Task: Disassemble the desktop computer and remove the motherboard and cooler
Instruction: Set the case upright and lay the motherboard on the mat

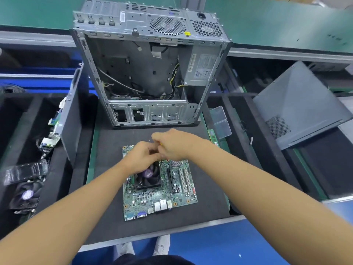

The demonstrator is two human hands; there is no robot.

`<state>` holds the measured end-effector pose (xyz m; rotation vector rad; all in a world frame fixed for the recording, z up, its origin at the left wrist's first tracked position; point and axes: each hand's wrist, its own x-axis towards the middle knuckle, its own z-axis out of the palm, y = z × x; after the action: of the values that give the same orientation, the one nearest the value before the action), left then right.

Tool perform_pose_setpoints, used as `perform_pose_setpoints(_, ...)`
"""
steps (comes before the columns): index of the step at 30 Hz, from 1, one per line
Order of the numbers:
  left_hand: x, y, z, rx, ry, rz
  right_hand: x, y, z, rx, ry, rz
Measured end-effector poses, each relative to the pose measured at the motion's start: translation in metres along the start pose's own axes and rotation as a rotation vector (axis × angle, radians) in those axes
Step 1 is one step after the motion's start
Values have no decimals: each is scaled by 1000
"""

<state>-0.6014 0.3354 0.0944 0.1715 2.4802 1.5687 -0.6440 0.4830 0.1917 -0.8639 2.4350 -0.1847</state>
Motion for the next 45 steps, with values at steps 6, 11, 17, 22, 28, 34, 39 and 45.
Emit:
perform_pose_setpoints(6,-4,0,11,23,24,-8,2,-17,18,-61,177,330)
perform_pose_setpoints(11,-3,-5,12,-52,104,-72,9,-17,13,-78,114,165)
perform_pose_setpoints(17,-2,-3,-4,-115,-63,-68,14,-6,-12,-197,-140,-172)
perform_pose_setpoints(22,-2,-3,-5,-21,-52,-29,11,-2,-18,-186,-140,-144)
perform_pose_setpoints(28,-7,-11,9,-6,157,-28,4,-16,12,146,181,352)
perform_pose_setpoints(34,-5,-8,4,-110,78,-7,8,-18,-3,31,-58,159)
perform_pose_setpoints(39,-5,-7,-6,-142,-50,-41,7,-16,-11,-48,-163,30)
perform_pose_setpoints(45,-13,-9,24,-84,247,-113,5,-14,-29,-111,-267,28)
